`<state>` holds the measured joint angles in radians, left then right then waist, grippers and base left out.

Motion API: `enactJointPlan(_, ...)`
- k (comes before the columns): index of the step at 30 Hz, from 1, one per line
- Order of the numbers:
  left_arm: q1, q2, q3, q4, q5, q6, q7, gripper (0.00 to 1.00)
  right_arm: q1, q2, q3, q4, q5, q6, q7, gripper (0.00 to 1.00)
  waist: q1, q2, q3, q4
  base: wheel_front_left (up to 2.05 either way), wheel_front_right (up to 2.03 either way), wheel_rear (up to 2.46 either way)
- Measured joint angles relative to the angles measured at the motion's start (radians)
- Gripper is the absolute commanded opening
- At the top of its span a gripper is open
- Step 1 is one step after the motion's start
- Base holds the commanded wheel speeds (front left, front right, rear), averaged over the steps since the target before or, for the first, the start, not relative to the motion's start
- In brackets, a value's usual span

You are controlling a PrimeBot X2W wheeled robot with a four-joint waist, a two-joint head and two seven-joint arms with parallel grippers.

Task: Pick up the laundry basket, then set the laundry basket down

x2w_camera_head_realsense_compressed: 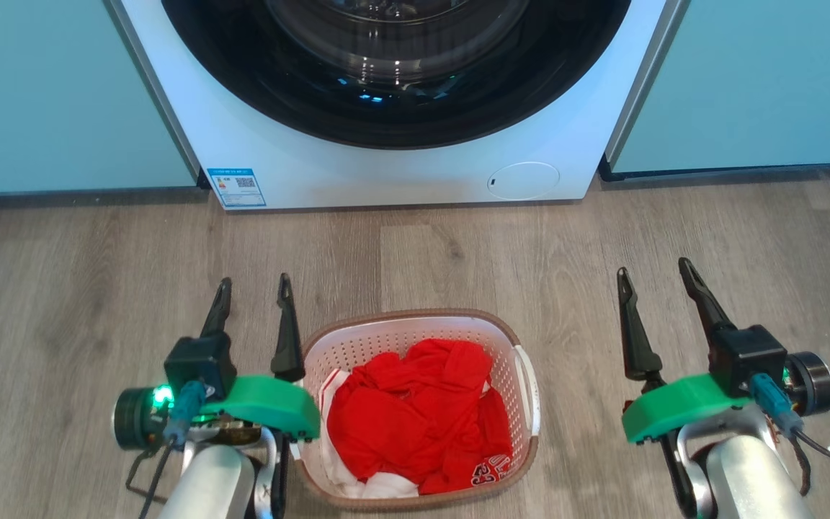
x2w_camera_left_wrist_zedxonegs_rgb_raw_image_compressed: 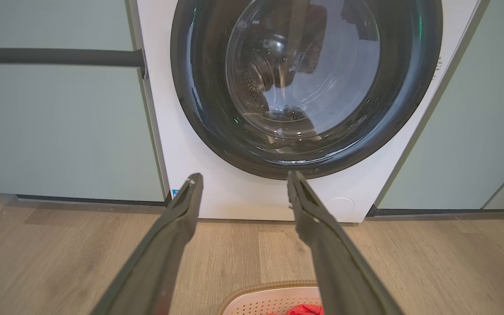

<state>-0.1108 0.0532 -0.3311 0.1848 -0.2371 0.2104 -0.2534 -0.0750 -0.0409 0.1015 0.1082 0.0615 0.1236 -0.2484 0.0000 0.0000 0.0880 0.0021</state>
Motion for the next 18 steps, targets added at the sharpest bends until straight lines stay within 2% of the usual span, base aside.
enactJointPlan(10, -0.01, -0.001, 0.018, 0.068, -0.033, -0.023, 0.0, 1.0, -0.002, 0.0, 0.001, 0.018, 0.0, 0.0, 0.0, 1.0, 0.0, 0.0, 0.009, 0.003, 0.0, 0.0, 0.0)
enactJointPlan(14, -0.013, -0.001, 0.018, 0.099, -0.087, -0.07, 0.0, 1.0, -0.003, 0.0, 0.002, 0.02, 0.0, 0.0, 0.0, 1.0, 0.0, 0.0, 0.013, 0.003, 0.0, 0.0, 0.0)
enactJointPlan(18, -0.015, -0.001, 0.019, 0.121, -0.092, -0.08, 0.0, 1.0, -0.004, 0.0, 0.015, 0.029, 0.0, 0.0, 0.0, 1.0, 0.0, 0.0, 0.026, 0.003, 0.0, 0.0, 0.0)
